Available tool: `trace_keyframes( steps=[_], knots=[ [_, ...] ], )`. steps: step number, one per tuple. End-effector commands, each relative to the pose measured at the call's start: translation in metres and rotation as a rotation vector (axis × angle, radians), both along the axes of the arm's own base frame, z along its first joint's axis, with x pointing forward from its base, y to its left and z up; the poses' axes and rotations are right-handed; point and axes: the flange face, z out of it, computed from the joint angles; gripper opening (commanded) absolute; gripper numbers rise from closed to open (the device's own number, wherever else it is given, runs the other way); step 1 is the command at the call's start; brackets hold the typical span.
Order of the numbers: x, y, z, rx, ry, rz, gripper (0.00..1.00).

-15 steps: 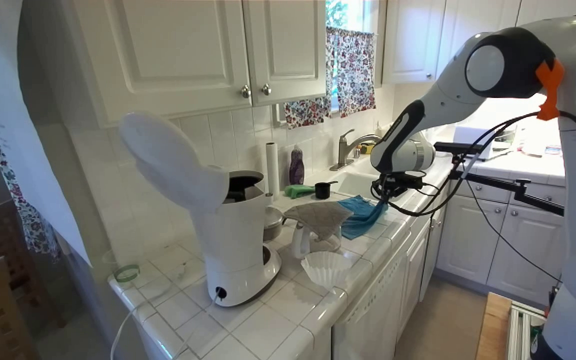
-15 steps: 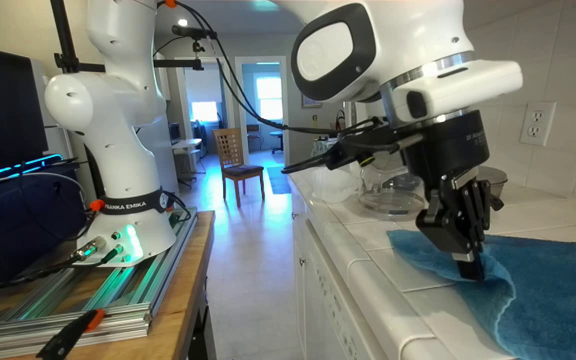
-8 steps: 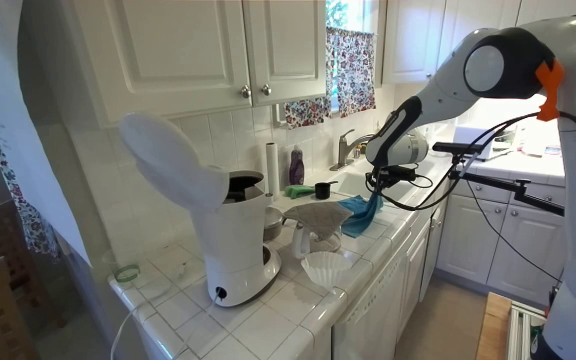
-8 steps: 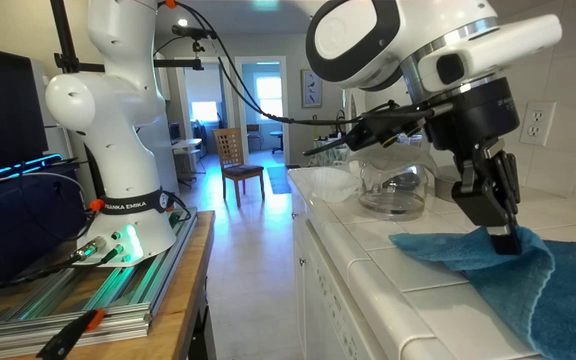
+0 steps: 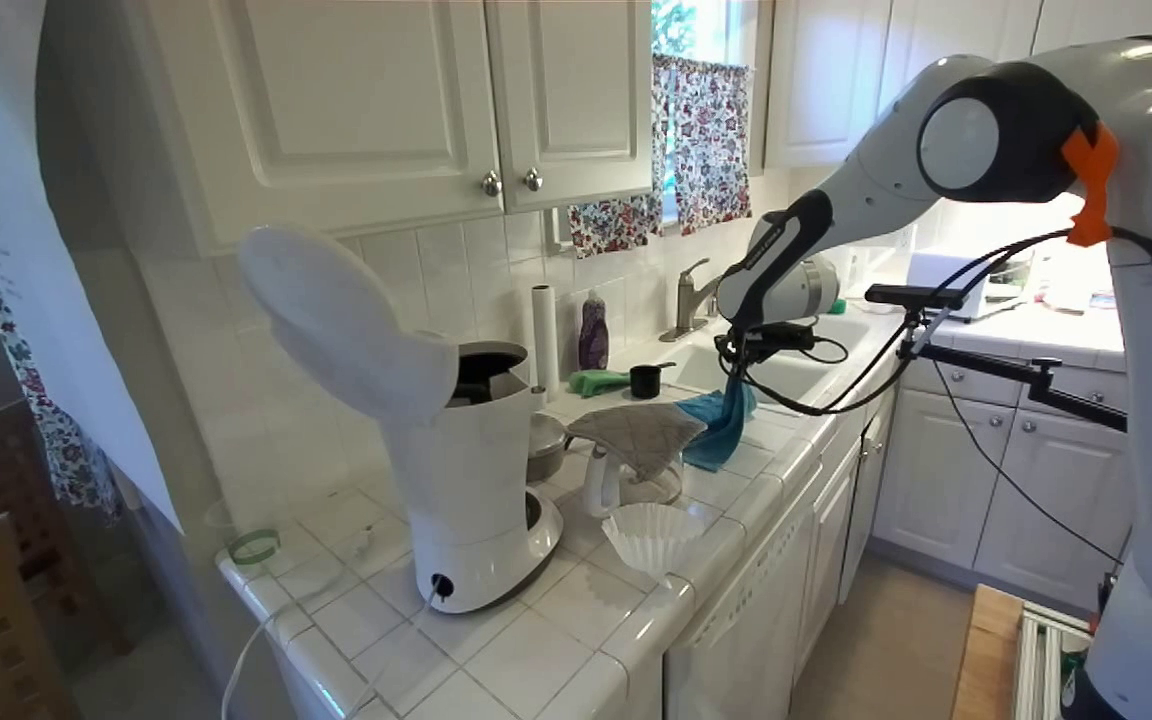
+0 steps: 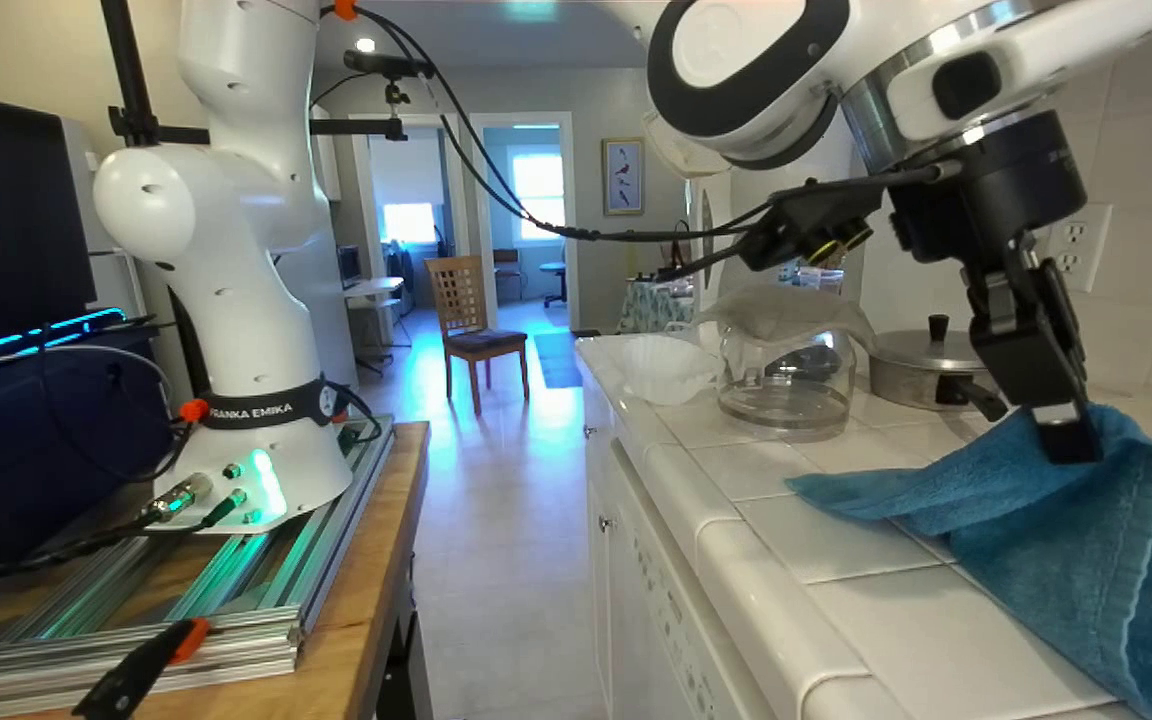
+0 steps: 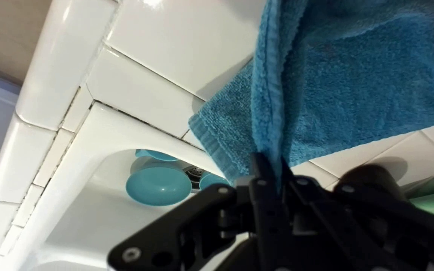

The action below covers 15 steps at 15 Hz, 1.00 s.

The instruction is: Fold the blue towel and put it on top of the bottle

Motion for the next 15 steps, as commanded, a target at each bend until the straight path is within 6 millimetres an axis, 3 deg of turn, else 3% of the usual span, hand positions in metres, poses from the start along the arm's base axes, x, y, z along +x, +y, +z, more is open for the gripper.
trace_keyframes(
  steps=[1,15],
  knots=[
    [0.020,0.003,0.006,-0.001,0.006,0.022,0.03],
    [0.090,0.026,0.011,0.002,-0.001,0.142,0.03]
  ],
)
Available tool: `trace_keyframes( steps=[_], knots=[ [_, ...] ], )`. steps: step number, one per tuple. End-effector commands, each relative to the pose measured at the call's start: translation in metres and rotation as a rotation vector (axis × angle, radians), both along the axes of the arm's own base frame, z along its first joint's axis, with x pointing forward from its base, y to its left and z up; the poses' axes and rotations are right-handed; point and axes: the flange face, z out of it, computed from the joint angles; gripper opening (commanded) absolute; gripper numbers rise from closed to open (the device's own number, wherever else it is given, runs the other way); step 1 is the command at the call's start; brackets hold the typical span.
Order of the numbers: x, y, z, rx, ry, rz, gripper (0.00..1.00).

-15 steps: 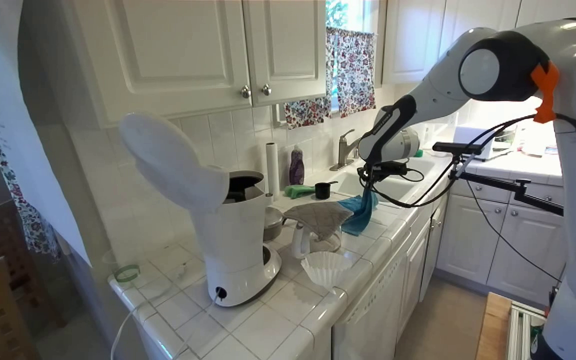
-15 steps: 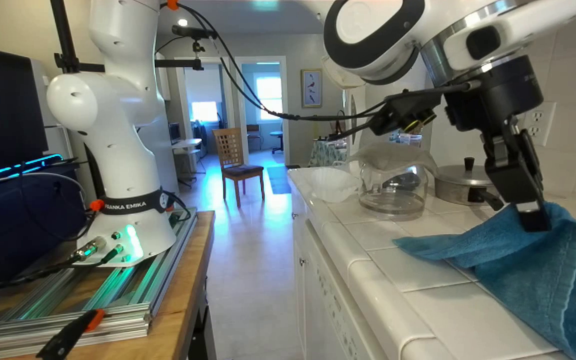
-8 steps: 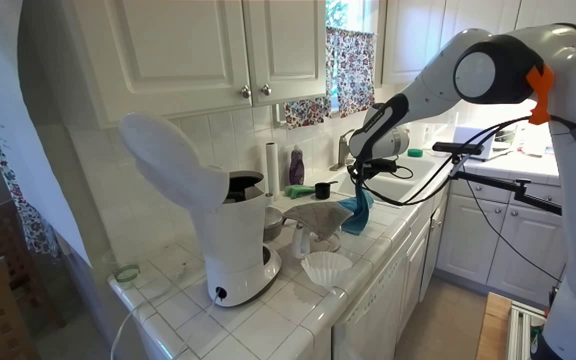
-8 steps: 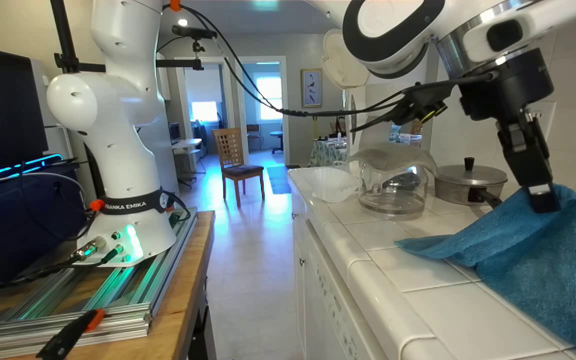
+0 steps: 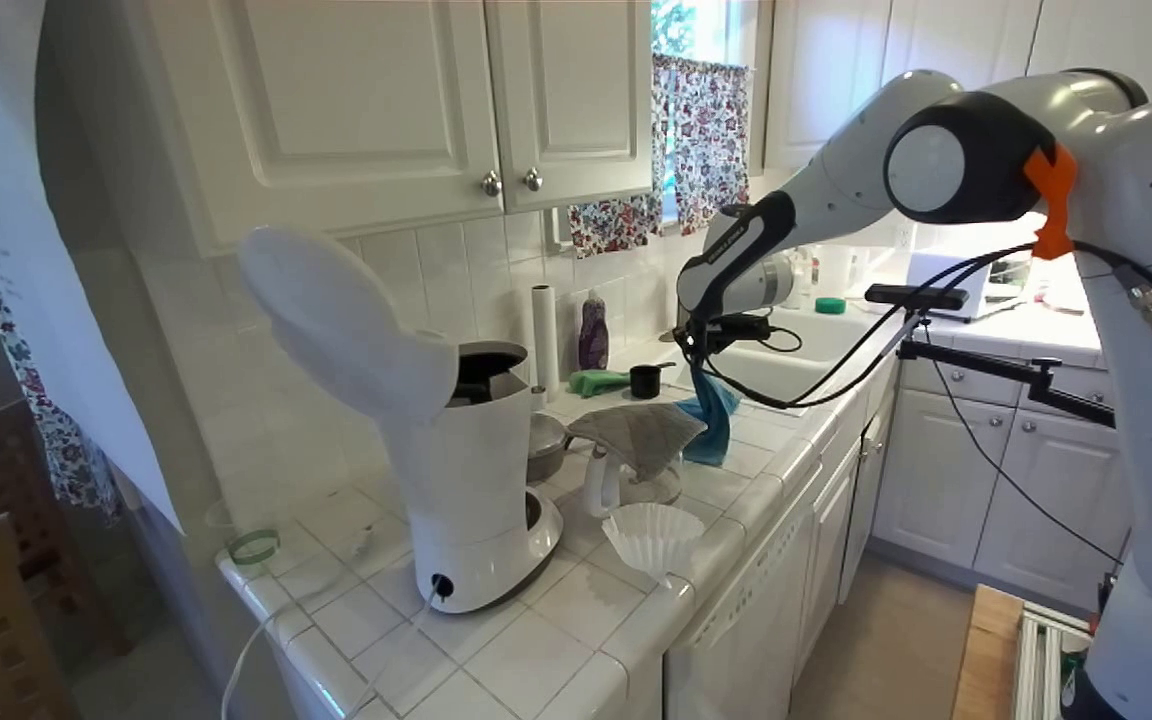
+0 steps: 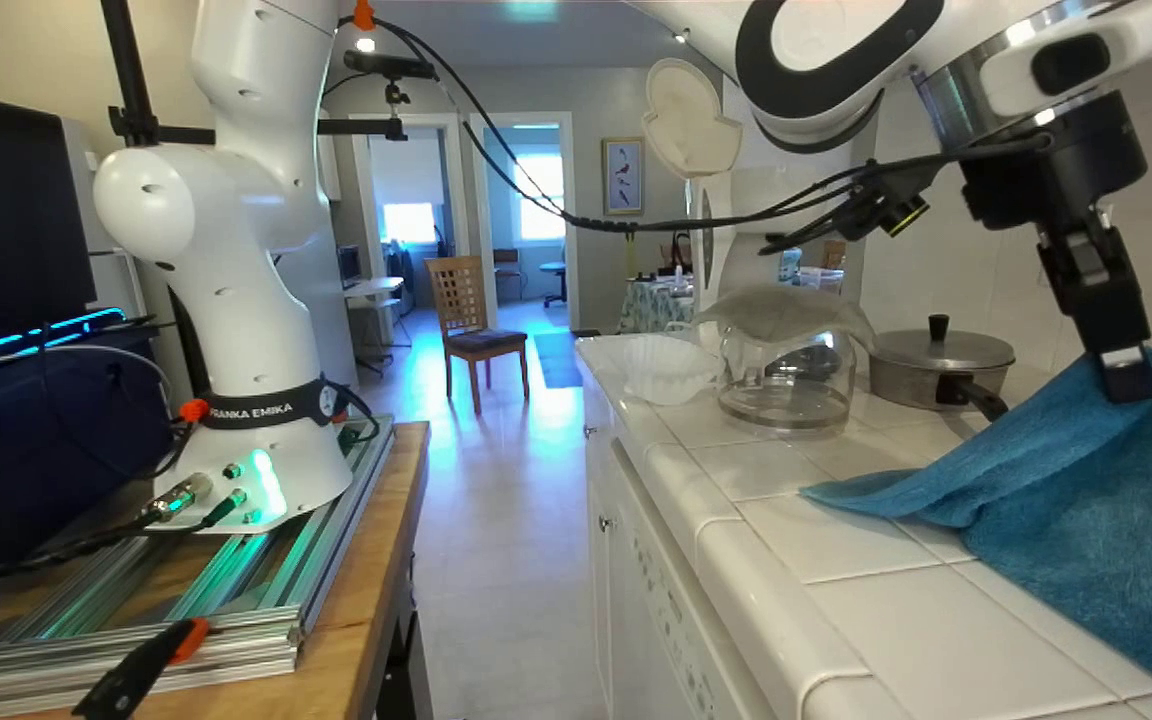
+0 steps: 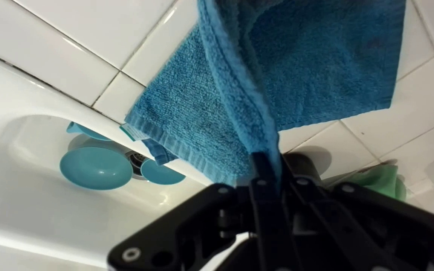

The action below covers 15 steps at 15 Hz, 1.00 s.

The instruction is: Fold the blue towel and put it on top of the bottle

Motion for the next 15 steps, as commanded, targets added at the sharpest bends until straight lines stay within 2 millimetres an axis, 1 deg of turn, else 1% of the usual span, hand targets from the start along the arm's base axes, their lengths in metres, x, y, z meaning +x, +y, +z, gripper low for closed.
trace_keyframes(
  steps=[1,8,15],
  knots=[
    [0.025,-0.002,-0.006,0.011,0.021,0.040,0.03],
    [0.056,0.013,-0.019,0.010,0.045,0.112,0.03],
    [0.079,0.025,-0.031,0.016,0.050,0.162,0.02]
  ],
)
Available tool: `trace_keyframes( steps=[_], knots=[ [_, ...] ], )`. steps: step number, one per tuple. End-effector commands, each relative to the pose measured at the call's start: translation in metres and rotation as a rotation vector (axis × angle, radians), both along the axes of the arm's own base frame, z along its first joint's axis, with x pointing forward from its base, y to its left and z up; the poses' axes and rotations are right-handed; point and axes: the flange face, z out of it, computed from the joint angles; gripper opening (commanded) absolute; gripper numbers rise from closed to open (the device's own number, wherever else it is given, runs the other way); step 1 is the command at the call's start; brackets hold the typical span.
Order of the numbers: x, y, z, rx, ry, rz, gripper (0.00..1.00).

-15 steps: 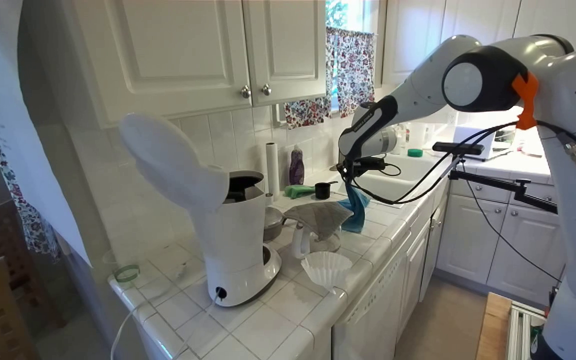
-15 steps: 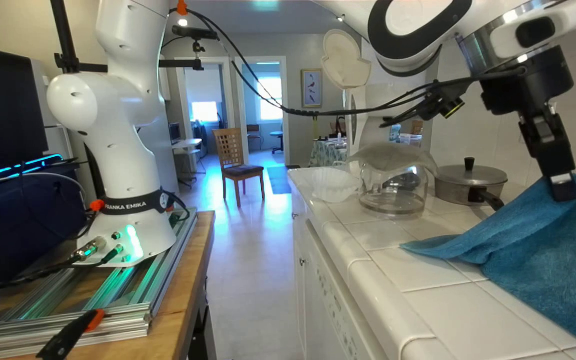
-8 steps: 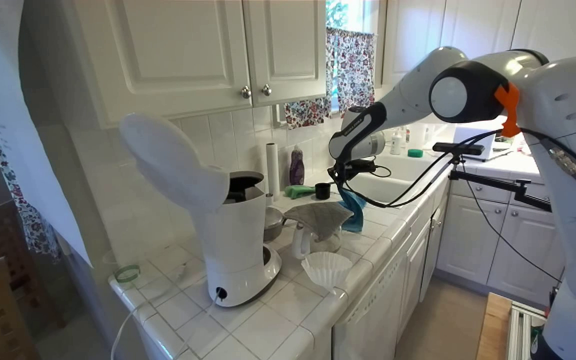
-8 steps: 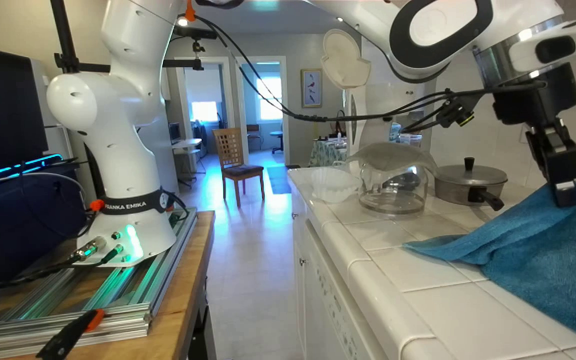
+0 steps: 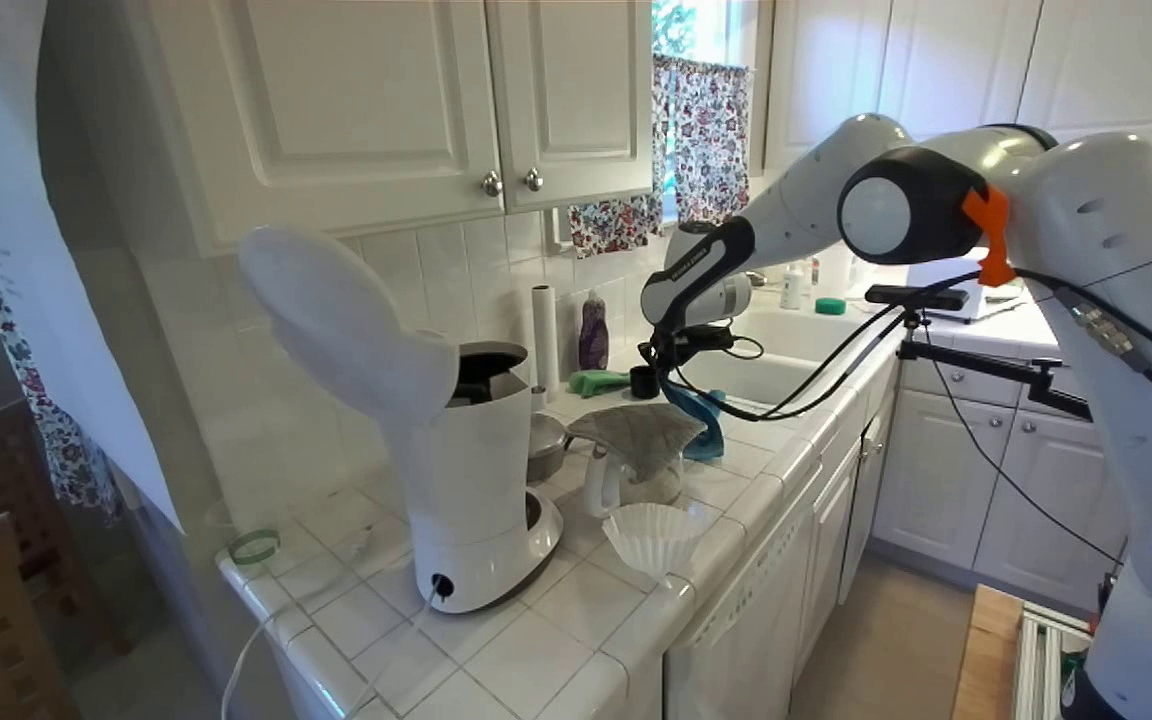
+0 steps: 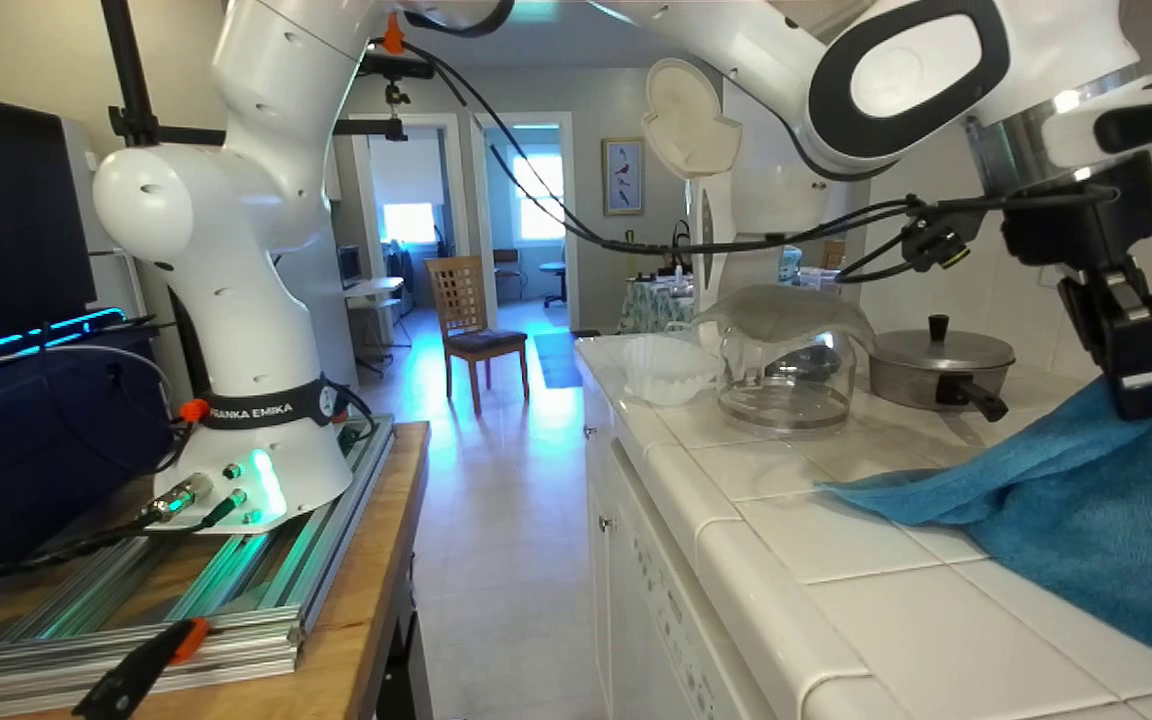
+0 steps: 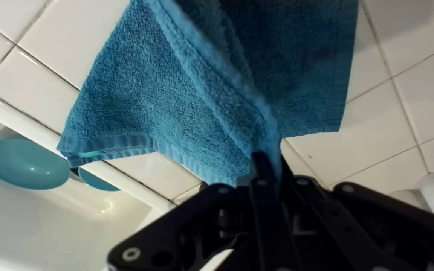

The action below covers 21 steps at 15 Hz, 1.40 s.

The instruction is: Fold the blue towel and put it on top of the bottle

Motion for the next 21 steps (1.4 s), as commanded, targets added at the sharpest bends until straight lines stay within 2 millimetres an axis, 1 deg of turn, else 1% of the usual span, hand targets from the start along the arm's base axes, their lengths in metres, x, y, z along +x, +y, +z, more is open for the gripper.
trace_keyframes(
  steps=[1,5,10,16,21],
  knots=[
    [0.017,0.001,-0.005,0.014,0.008,0.037,0.02],
    [0.028,0.006,-0.013,0.014,0.023,0.053,0.02],
    [0.040,0.003,-0.021,0.017,0.032,0.055,0.03],
    [0.056,0.007,-0.023,0.012,0.034,0.070,0.02],
    [0.067,0.013,-0.031,0.018,0.051,0.085,0.02]
  ],
)
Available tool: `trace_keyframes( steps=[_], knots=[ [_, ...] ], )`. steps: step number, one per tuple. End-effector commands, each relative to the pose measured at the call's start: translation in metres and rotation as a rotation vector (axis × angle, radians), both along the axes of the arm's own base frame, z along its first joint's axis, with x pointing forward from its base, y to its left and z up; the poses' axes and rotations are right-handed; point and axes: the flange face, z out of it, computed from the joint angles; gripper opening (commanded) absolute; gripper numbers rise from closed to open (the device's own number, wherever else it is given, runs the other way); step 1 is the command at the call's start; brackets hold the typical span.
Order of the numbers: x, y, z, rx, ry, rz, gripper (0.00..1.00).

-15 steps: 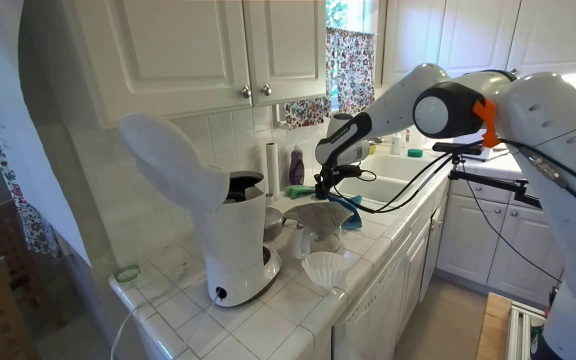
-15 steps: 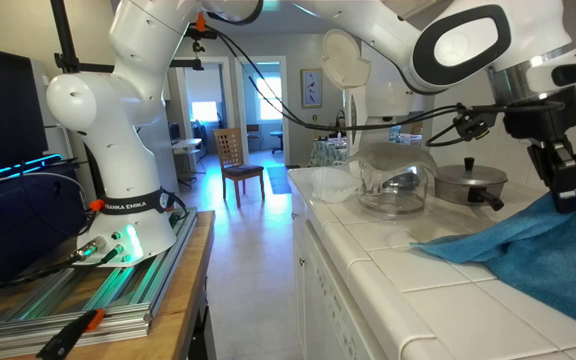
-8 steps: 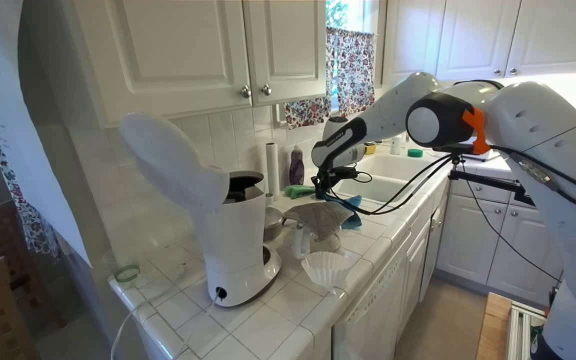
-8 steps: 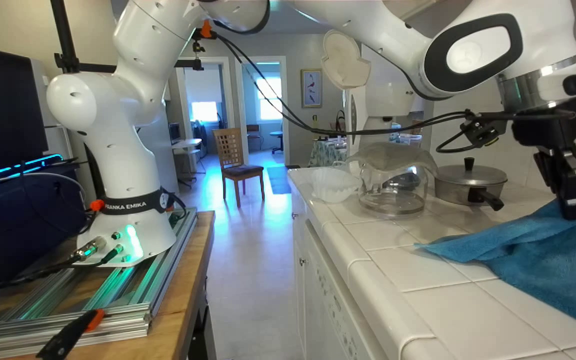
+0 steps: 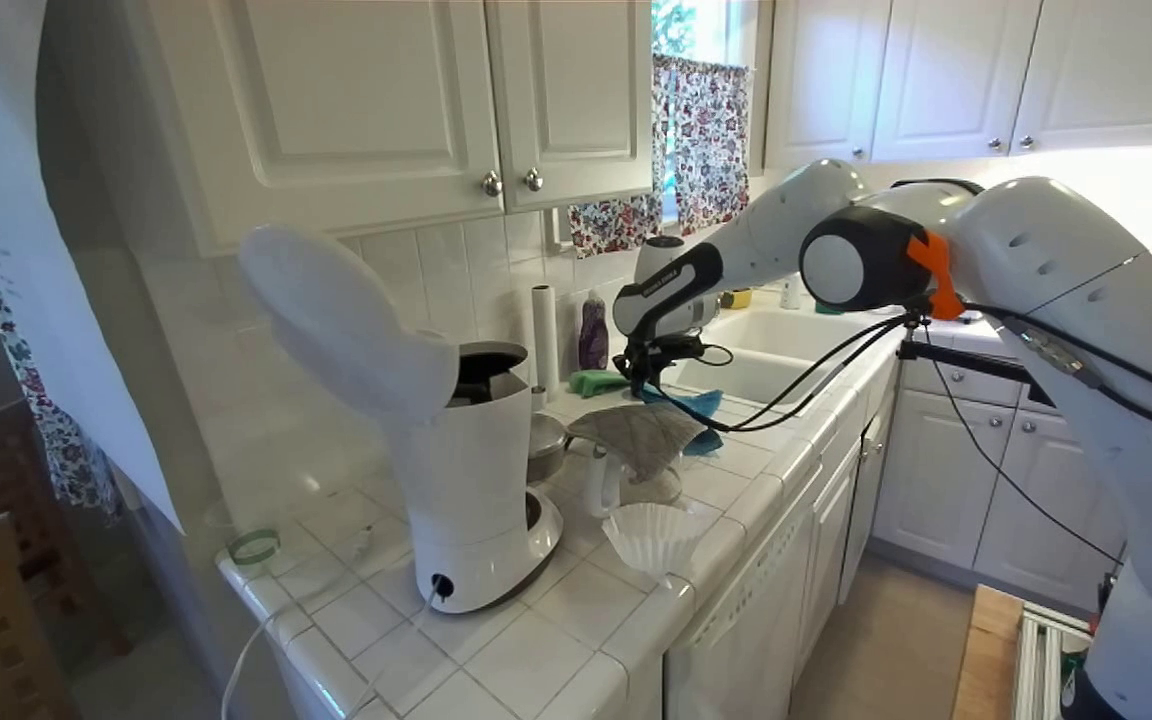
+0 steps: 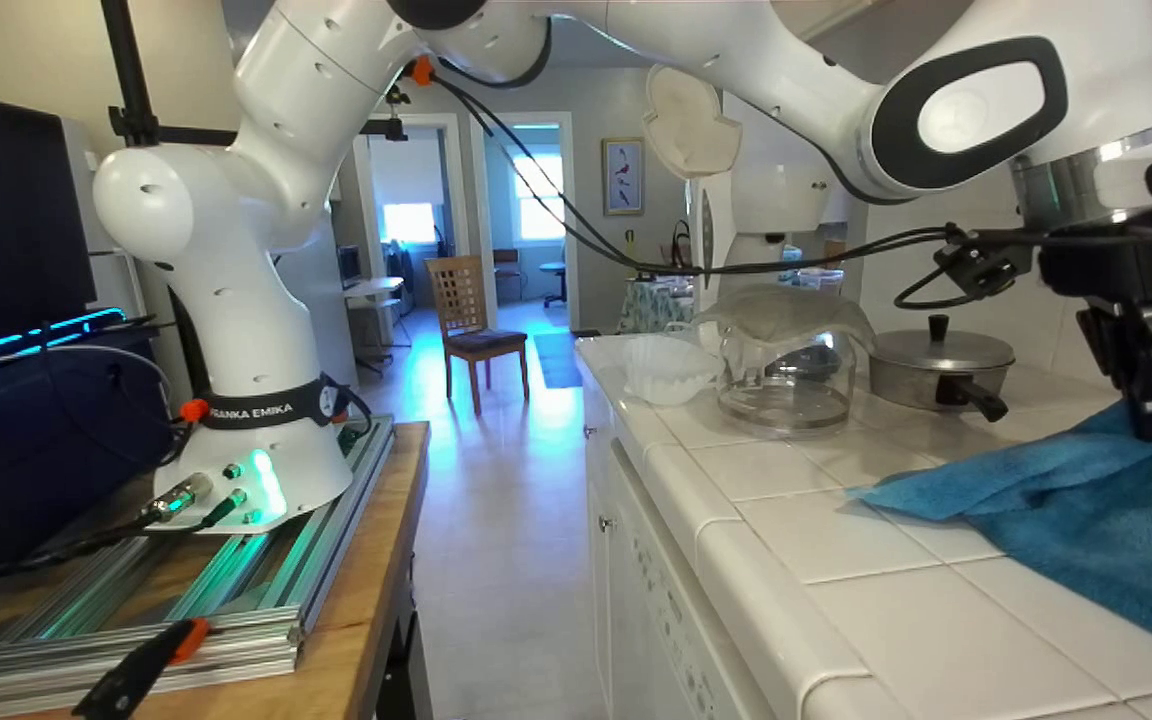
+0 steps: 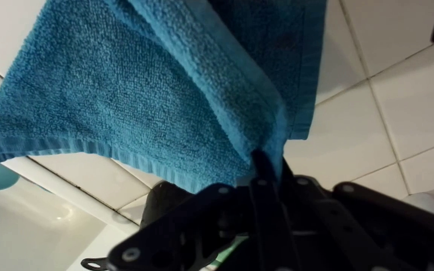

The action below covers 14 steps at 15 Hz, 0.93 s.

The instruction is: Fold the blue towel and put it on top of the bottle

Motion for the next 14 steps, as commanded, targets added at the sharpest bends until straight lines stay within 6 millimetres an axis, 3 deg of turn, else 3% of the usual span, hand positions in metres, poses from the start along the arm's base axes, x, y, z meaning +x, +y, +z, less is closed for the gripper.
trace_keyframes(
  steps=[1,9,10,11,14],
  knots=[
    [0.014,0.001,-0.005,0.008,0.011,0.022,0.02],
    [0.026,0.003,-0.012,0.003,0.011,0.028,0.03],
    [0.027,0.004,-0.013,0.000,0.010,0.025,0.31],
    [0.028,0.004,-0.013,-0.001,0.007,0.026,0.33],
    [0.031,0.006,-0.012,-0.004,0.001,0.028,0.52]
  ],
)
